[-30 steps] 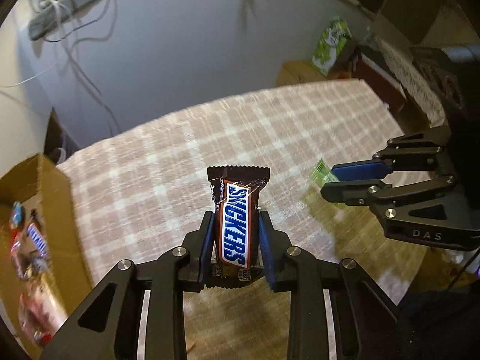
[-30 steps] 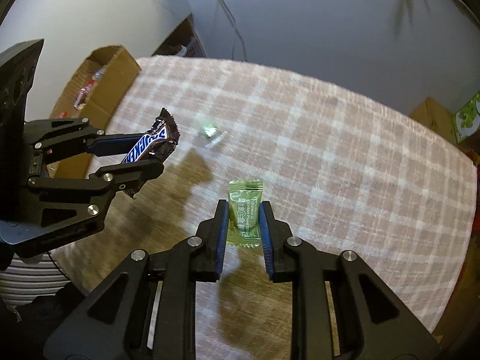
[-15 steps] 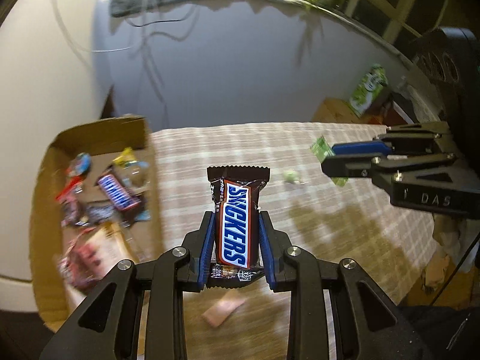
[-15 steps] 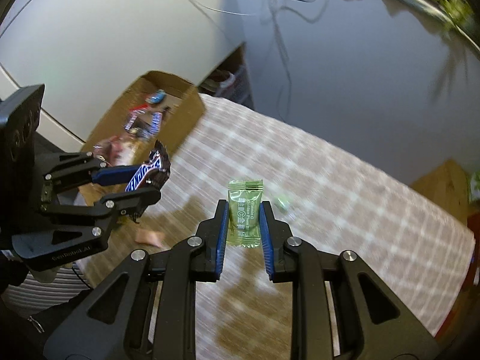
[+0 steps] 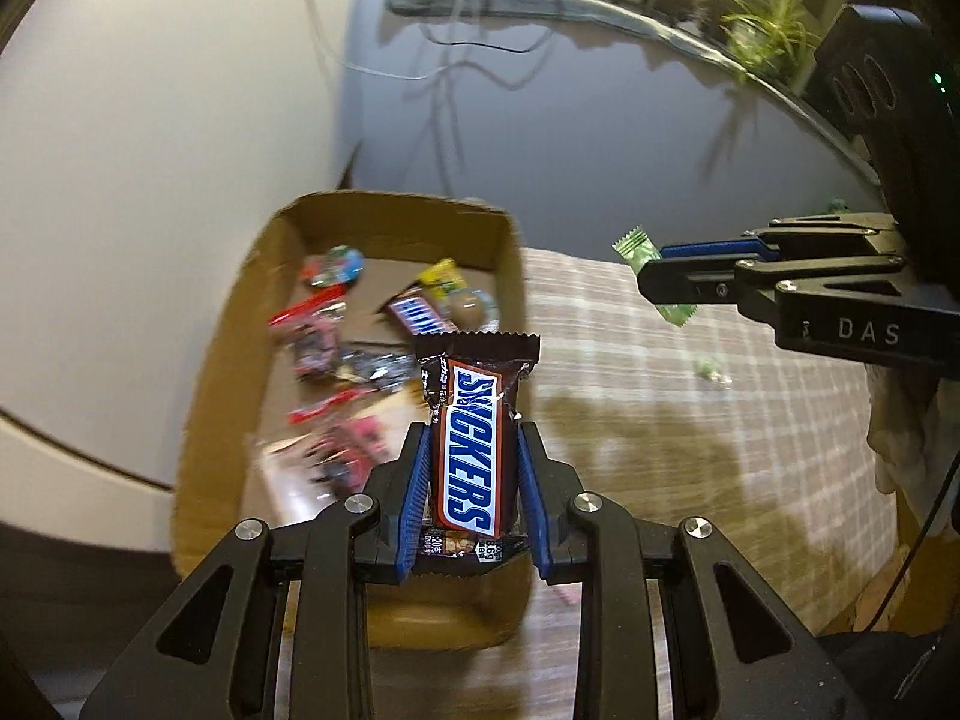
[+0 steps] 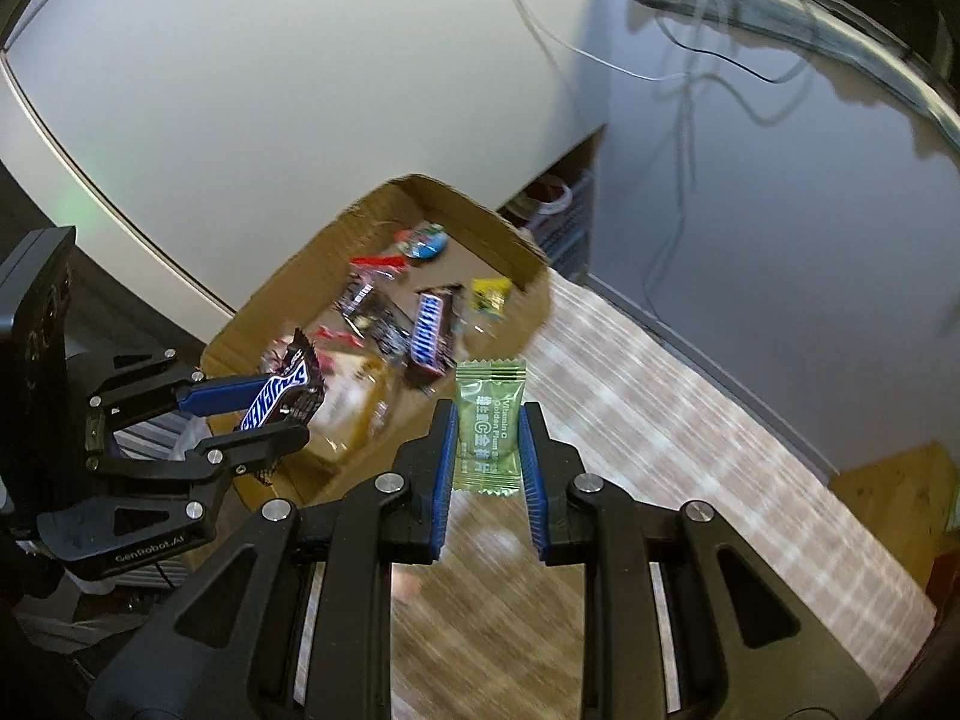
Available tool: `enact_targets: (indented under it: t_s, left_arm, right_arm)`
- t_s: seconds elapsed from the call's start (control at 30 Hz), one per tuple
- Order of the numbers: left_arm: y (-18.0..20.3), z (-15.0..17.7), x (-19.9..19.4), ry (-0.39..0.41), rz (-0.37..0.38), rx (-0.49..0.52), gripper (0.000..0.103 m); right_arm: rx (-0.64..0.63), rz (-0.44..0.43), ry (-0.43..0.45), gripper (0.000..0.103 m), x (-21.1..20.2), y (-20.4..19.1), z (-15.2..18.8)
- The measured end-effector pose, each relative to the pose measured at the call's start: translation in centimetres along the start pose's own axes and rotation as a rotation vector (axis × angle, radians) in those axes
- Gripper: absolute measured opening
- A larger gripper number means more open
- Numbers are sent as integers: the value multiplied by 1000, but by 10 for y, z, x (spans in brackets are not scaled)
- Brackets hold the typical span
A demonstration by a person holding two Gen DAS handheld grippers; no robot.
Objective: Organize snacks
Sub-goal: 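Carry the Snickers bar and green candy over the box and open both grippers, then move back to the table and grasp the pink packet with the left gripper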
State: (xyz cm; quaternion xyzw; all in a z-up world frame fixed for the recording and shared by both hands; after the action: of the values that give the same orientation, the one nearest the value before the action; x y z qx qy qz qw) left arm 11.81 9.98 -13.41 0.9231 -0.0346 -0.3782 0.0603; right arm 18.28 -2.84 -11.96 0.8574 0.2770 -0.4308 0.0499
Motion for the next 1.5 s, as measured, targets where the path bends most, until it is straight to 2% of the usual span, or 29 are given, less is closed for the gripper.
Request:
enact_targets:
  t_s: [0.33, 0.53, 0.9, 0.93, 0.97, 1.0, 1.03, 1.07, 1.23, 1.5]
  left_arm:
    - [-38, 9, -5, -12, -74, -74, 27]
    - [-43, 12, -6, -12, -85, -87, 27]
    - [-44, 13, -7, -9, -97, -90, 28]
    - [-44, 12, -7, -8, -100, -90, 32]
    - [-44, 12, -8, -5, -101, -88, 34]
    - [-44, 11, -9, -4, -103, -86, 38]
    - [-44, 11, -9, -2, -106, -81, 38]
    - [-43, 11, -10, 0, -107, -77, 38]
    - [-41, 10, -11, -2, -105, -74, 38]
    - [-25, 10, -19, 8, -65, -51, 38]
  right_arm:
    - [-53, -57, -32, 21, 44, -36, -17]
    - [-70, -79, -49, 22, 58, -52, -19]
    - [-78, -106, -54, 23, 64, -58, -19]
    - [-83, -106, -54, 28, 65, -59, -19]
    - [-88, -104, -53, 39, 65, -60, -19]
    - [-91, -99, -48, 45, 64, -60, -19]
    - [-92, -97, -42, 55, 63, -61, -19]
    - [-92, -96, -36, 60, 62, -61, -19]
    - [-92, -80, -32, 71, 58, -58, -18]
    - [-76, -62, -19, 71, 42, -41, -16]
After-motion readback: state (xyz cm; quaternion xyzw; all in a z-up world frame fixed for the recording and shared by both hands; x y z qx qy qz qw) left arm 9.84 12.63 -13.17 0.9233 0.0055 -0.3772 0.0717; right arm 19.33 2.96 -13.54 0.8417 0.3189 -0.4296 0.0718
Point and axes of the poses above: each gripper's, at about its wrist camera, not at the fingertips, and x roughly the way its jaws point, y to its right, z to its underside, the point moved 1 cm from there along x, roughly the way its jaws point, and after that the axes turned 15 degrees about y, right-handed, at the moved point
